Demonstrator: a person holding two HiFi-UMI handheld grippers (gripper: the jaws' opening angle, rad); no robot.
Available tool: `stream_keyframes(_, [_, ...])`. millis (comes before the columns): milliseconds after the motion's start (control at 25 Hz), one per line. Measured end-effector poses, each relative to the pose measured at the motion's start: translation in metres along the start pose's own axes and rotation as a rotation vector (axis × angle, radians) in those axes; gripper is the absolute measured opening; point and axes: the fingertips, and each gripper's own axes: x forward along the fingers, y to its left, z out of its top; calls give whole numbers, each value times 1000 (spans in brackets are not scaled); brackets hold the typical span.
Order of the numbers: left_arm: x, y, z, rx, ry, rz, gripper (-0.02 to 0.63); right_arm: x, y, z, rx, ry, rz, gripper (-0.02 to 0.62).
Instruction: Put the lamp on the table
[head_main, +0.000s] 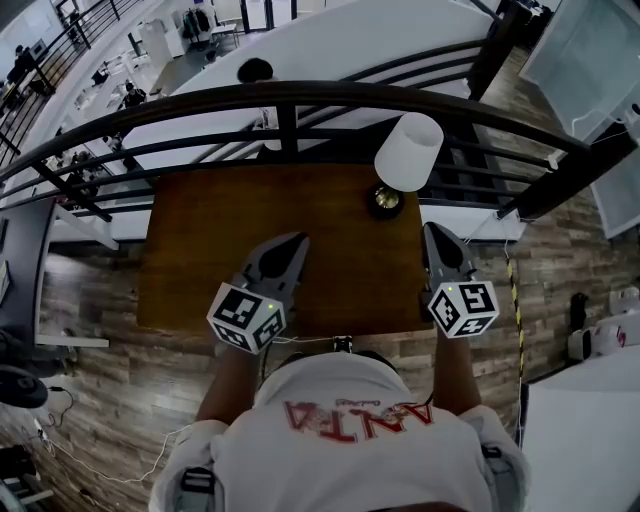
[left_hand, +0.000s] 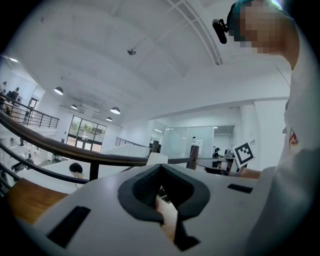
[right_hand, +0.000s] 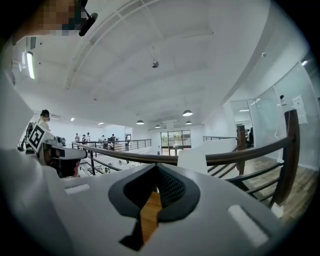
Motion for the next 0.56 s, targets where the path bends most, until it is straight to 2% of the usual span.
stream_keyframes(280, [-4, -2, 2, 12, 0, -3, 6, -2, 20, 18, -36, -69, 50, 2])
stream_keyframes(560, [-2, -1, 0, 8, 5, 0, 6, 3, 23, 18, -43, -60, 68, 2])
